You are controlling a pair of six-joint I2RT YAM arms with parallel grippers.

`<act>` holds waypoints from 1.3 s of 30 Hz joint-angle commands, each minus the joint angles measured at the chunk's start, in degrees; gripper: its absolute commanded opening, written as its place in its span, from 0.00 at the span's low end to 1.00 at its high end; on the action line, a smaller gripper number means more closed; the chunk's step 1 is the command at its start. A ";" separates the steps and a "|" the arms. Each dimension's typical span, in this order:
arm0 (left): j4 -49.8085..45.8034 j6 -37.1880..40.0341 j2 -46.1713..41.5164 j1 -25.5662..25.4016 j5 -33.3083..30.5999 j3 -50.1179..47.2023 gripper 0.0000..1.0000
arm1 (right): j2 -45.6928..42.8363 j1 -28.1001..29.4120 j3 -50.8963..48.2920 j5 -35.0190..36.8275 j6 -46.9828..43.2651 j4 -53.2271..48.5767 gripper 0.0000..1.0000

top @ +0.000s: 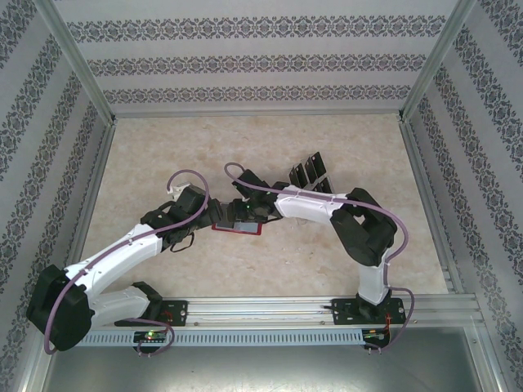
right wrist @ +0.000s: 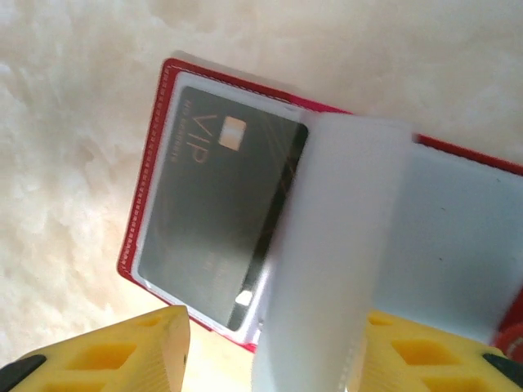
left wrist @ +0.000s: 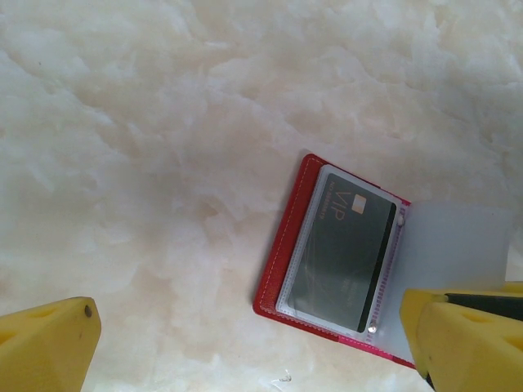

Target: Put the credit cards into the card holder

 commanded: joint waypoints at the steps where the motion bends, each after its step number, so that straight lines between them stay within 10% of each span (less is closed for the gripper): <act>1: -0.44 -0.02 -2.18 0.52 -2.63 0.47 1.00 | 1.75 0.99 3.19 -1.22 0.92 0.54 0.52; 19: -4.75 -1.22 -6.70 0.64 -5.77 3.66 1.00 | 13.56 2.05 15.07 -6.92 2.57 1.38 0.53; 39: -2.95 10.47 10.42 4.52 1.43 8.63 1.00 | -16.28 -10.85 -5.88 -1.07 -5.42 -2.88 0.54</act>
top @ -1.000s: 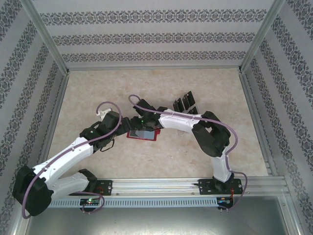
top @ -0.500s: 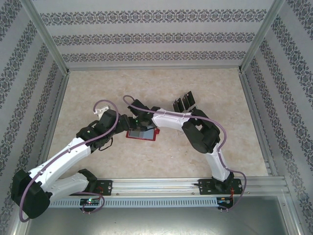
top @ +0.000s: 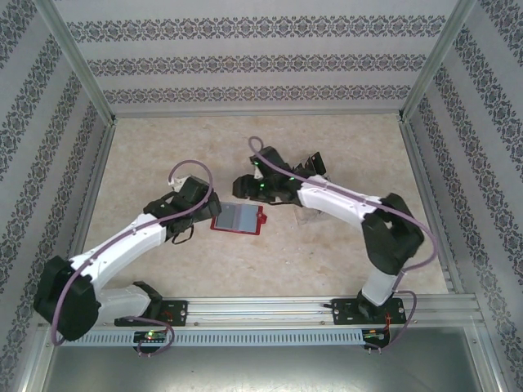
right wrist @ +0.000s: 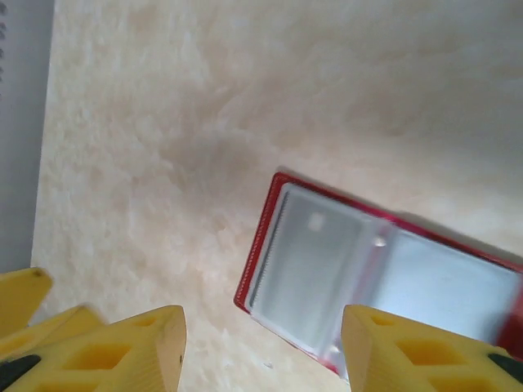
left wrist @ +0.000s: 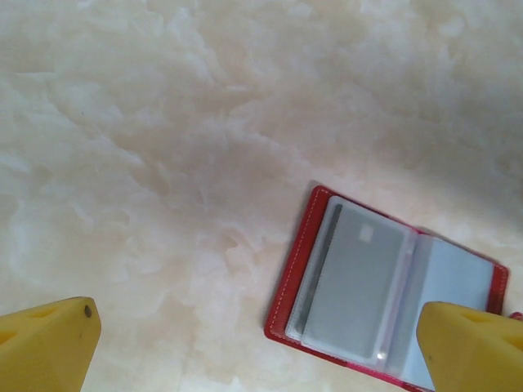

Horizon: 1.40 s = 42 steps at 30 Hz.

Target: Put the credit cards into the card holder

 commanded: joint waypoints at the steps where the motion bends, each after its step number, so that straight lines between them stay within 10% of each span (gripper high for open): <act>1: 1.73 6.49 4.73 2.62 4.07 2.17 1.00 | -4.41 -3.27 -2.77 4.95 -6.12 -6.96 0.53; 15: 6.26 13.45 17.53 6.14 11.11 6.62 1.00 | 3.82 -10.71 11.61 24.05 -25.03 -25.52 0.43; 42: 9.83 11.87 18.44 6.14 13.67 4.69 1.00 | 21.02 -12.26 23.83 30.26 -28.27 -31.36 0.31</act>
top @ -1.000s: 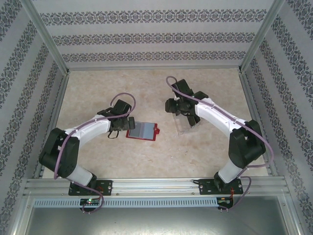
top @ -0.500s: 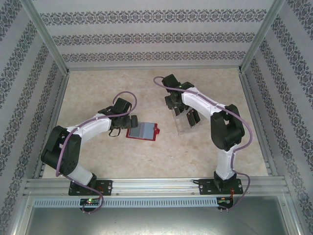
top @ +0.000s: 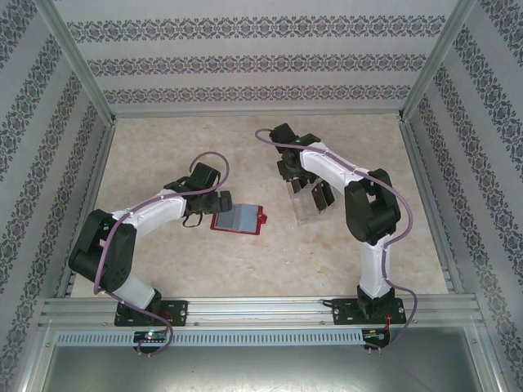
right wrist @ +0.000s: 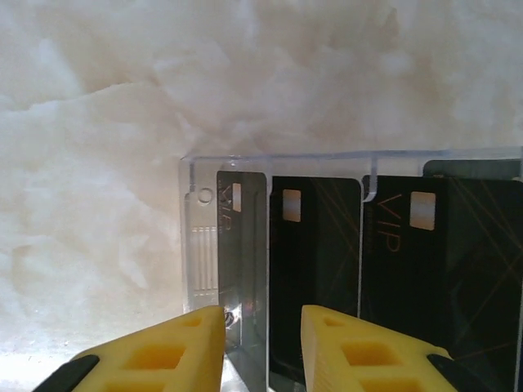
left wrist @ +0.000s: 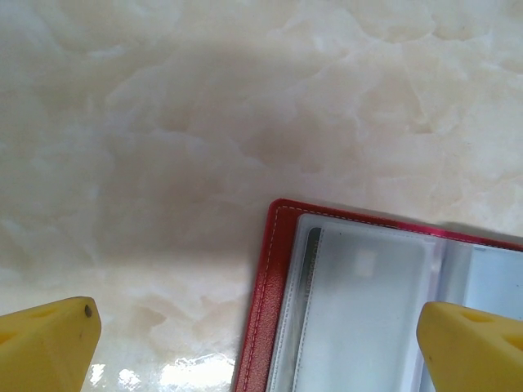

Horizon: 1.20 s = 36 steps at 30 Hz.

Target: Put the credit cards into the card holder

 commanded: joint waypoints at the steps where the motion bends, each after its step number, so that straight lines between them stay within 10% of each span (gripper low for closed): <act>1: 1.42 0.22 0.97 0.44 0.41 -0.44 1.00 | 1.73 -0.43 0.42 1.06 -0.33 -1.41 0.31; 36: 1.50 -0.42 0.46 0.48 0.18 -0.93 1.00 | 2.67 -0.52 -0.68 -3.99 0.48 -0.07 0.07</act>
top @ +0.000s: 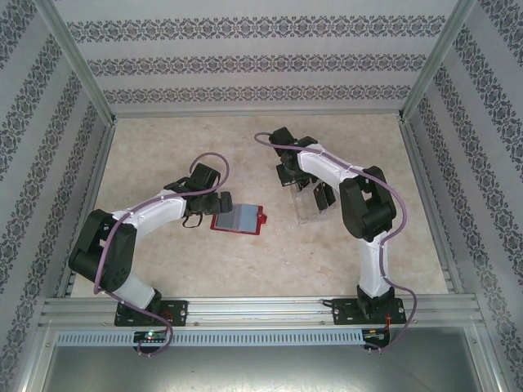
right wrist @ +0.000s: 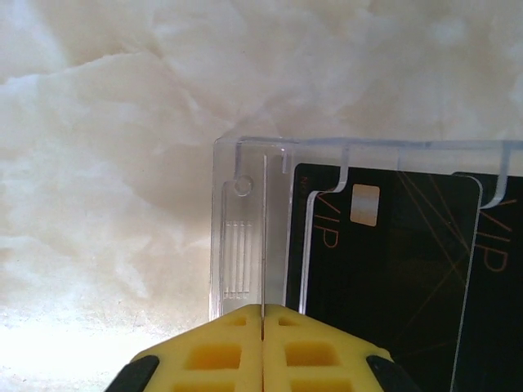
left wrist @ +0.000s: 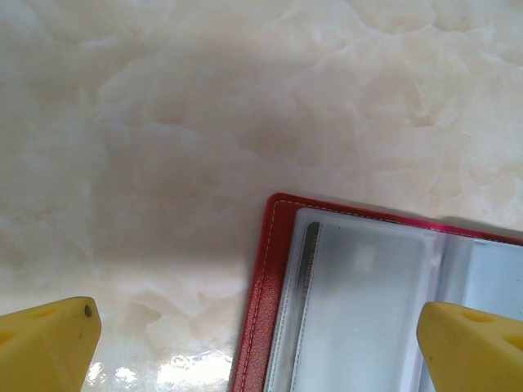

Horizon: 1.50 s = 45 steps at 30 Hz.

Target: Put the credit cards into the card holder

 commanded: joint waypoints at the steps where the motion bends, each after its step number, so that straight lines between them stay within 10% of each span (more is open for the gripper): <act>1: 1.26 -0.40 0.52 0.45 -0.27 -0.39 1.00 | 0.00 -0.35 -0.15 -2.11 0.53 -1.09 0.06; 24: -6.59 2.06 -1.01 0.45 -4.86 1.14 1.00 | -16.10 -1.32 -4.54 -15.29 6.34 4.43 0.00; 35: -8.79 2.69 -3.59 0.43 -5.00 -0.50 1.00 | -28.39 2.41 -32.00 -34.49 29.71 38.87 0.00; 45: -8.52 5.01 -1.82 0.45 -4.52 -1.67 1.00 | -28.41 13.05 -45.98 -26.40 41.88 61.90 0.00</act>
